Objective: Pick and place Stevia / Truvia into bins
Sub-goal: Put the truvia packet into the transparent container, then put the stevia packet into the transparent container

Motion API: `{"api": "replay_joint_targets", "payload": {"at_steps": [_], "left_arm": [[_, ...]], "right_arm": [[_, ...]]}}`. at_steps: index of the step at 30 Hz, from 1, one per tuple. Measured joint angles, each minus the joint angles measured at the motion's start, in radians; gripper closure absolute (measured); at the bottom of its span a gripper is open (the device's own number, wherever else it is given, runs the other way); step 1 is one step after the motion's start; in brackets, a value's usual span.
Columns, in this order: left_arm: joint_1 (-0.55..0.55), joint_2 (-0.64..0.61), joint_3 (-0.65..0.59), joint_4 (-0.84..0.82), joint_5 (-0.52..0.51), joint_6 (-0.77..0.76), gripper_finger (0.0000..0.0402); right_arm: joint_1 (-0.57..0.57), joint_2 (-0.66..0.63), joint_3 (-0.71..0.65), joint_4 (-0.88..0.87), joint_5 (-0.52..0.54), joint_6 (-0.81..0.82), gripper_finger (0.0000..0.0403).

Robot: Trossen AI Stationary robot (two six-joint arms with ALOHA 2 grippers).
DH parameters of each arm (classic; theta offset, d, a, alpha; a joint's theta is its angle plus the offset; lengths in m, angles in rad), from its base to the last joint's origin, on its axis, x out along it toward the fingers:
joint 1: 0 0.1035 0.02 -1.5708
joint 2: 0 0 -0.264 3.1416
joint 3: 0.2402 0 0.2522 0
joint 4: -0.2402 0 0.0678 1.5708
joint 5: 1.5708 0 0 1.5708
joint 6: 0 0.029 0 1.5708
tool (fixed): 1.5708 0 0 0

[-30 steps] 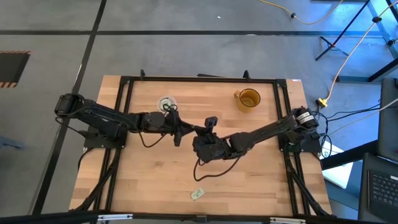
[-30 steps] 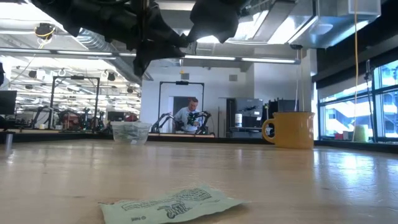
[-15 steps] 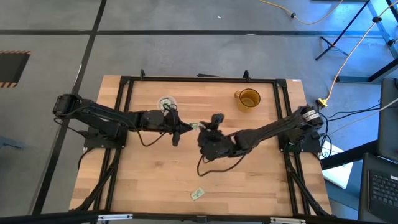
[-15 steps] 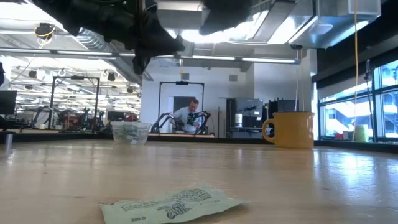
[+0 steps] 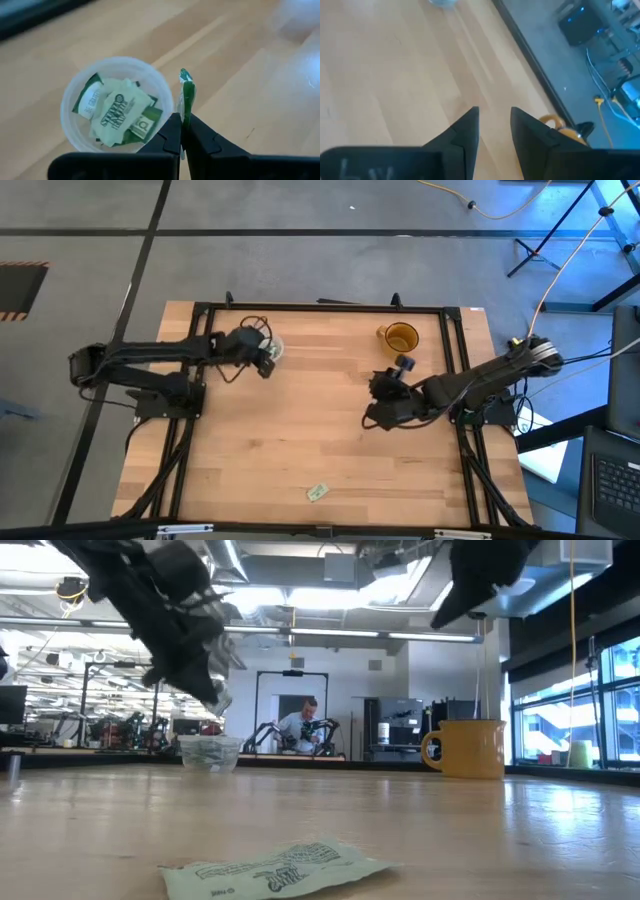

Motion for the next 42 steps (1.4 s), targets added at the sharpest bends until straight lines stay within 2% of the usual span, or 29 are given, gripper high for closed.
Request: {"api": "replay_joint_targets", "payload": {"at_steps": [5, 11, 17, 24, 31, 33, 37, 39, 42], "left_arm": [[0.149, 0.050, 0.000, 0.020, 0.167, 0.026, 0.0397], [0.264, 0.148, 0.000, 0.033, 0.268, 0.040, 0.0393], [0.314, 0.229, 0.000, 0.067, 0.279, 0.049, 0.0379], [0.322, 0.211, 0.059, 0.068, 0.282, 0.096, 0.0331], [0.321, 0.205, 0.135, -0.052, 0.237, 0.181, 0.0302], [0.316, 0.192, 0.150, -0.078, 0.279, 0.226, 0.0301], [0.234, 0.151, 0.155, -0.014, 0.462, 0.256, 0.0304], [0.155, 0.136, 0.156, 0.034, 0.512, 0.262, 0.0307], [-0.004, 0.133, 0.156, 0.081, 0.520, 0.282, 0.0311]], "right_arm": [[-0.001, -0.034, -0.104, 0.074, -0.002, 0.025, 0.0288], [-0.001, -0.035, -0.165, 0.109, -0.002, 0.024, 0.0288], [-0.004, -0.035, -0.173, 0.110, 0.000, 0.001, 0.0288], [-0.014, -0.035, -0.173, 0.111, 0.007, -0.003, 0.0288], [-0.018, -0.035, -0.173, 0.110, 0.008, -0.002, 0.0288], [-0.018, -0.035, -0.173, 0.110, 0.008, 0.000, 0.0288], [-0.018, -0.035, -0.173, 0.109, 0.005, -0.001, 0.0288], [-0.018, -0.035, -0.173, 0.109, 0.001, -0.001, 0.0288], [-0.018, -0.035, -0.173, 0.109, 0.000, -0.001, 0.0288]]}}
